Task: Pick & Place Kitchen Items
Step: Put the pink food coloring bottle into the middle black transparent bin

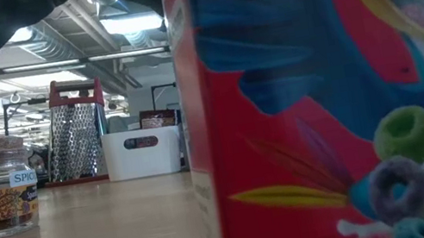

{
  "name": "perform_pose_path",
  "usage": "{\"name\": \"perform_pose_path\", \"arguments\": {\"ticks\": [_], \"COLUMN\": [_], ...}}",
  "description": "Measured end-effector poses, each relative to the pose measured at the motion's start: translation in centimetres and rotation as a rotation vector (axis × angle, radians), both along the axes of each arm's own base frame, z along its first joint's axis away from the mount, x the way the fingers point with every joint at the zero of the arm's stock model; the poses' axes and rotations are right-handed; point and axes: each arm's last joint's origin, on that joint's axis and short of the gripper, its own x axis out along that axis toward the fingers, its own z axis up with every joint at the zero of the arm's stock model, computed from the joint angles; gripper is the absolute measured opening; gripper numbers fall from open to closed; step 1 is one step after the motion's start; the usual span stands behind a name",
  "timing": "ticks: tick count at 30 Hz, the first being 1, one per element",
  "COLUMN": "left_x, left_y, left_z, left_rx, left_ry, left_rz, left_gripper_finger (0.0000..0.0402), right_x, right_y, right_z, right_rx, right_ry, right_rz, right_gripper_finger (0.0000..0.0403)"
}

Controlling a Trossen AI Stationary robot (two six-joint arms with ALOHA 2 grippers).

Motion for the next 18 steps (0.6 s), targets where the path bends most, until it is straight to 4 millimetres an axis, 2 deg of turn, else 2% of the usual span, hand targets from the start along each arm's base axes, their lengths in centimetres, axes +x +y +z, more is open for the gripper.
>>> {"name": "perform_pose_path", "arguments": {"ticks": [18], "left_x": [0.00], "left_y": [-0.02], "left_z": [-0.01], "left_rx": [-0.004], "left_ry": [-0.001], "left_rz": [-0.007], "left_gripper_finger": [0.0166], "right_x": [0.00], "right_y": [0.00], "right_z": [0.00], "right_rx": [0.002], "right_ry": [0.002], "right_rz": [0.001], "right_gripper_finger": [0.0332]}}
